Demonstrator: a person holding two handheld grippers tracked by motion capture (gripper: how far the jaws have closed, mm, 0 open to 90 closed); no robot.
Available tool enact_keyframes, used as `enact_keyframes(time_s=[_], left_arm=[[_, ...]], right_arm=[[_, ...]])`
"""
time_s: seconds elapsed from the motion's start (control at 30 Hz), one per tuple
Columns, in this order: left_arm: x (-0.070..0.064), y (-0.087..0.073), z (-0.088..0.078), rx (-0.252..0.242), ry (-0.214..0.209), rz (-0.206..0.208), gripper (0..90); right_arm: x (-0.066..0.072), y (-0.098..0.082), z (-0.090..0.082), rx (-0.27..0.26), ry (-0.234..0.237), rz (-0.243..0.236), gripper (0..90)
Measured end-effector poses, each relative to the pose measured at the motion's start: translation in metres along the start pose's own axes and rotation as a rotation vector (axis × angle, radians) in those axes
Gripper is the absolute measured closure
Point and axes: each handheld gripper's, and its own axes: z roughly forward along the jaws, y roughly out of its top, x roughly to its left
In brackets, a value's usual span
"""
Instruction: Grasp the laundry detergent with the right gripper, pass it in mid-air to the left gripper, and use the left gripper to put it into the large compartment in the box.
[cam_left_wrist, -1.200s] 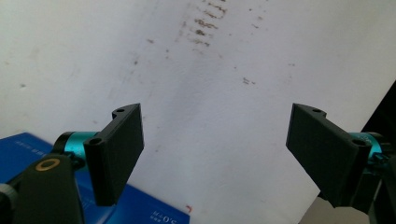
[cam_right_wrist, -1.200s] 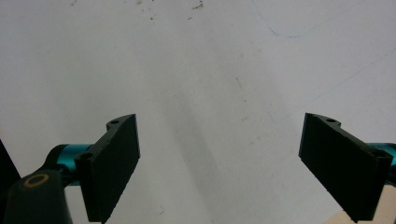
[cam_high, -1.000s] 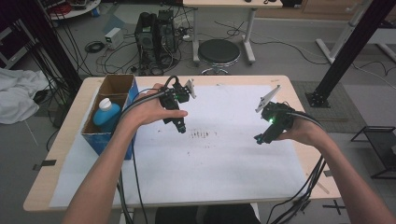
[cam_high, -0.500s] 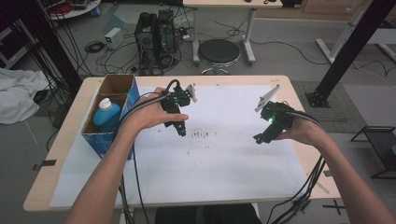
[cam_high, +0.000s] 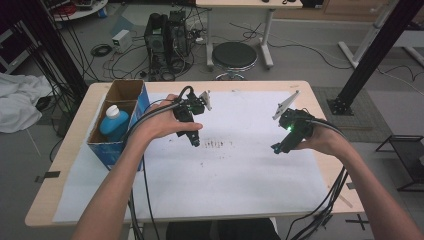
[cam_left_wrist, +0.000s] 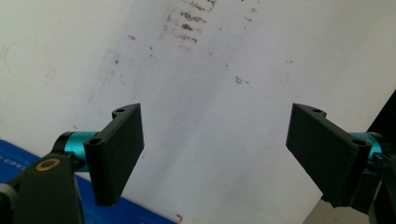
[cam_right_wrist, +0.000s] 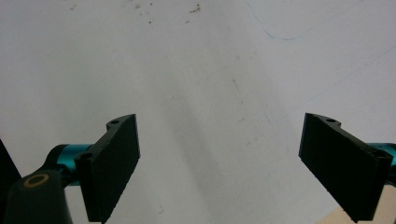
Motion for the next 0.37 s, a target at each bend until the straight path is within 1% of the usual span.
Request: enact_keyframes(time_s=[0.03, 0.1, 0.2, 0.27, 0.3, 0.37], left_arm=[[-0.0005, -0.0002, -0.0006, 0.001, 0.015, 0.003, 19.2], [-0.0011, -0.0006, -0.0008, -0.001, 0.013, 0.003, 19.2], [-0.0021, -0.0018, -0.0016, -0.002, 0.008, 0.002, 19.2], [-0.0023, -0.0029, -0.0021, -0.008, -0.002, 0.002, 19.3], [-0.0024, -0.0034, -0.002, -0.012, 0.0, -0.002, 19.2], [-0.0019, -0.004, -0.0023, -0.011, -0.002, -0.002, 19.2]], right_arm=[[-0.0004, 0.0, -0.0007, 0.005, 0.0, -0.009, 11.7], [-0.0007, 0.0, -0.0002, -0.001, -0.001, -0.014, 11.7], [0.0018, -0.0002, -0.0002, 0.008, -0.002, 0.004, 11.7], [0.0019, -0.0003, 0.0005, -0.003, -0.002, -0.009, 11.7], [0.0027, -0.0001, -0.0003, 0.004, -0.005, -0.001, 11.7], [0.0025, -0.0001, -0.0001, 0.001, -0.006, 0.001, 11.7]])
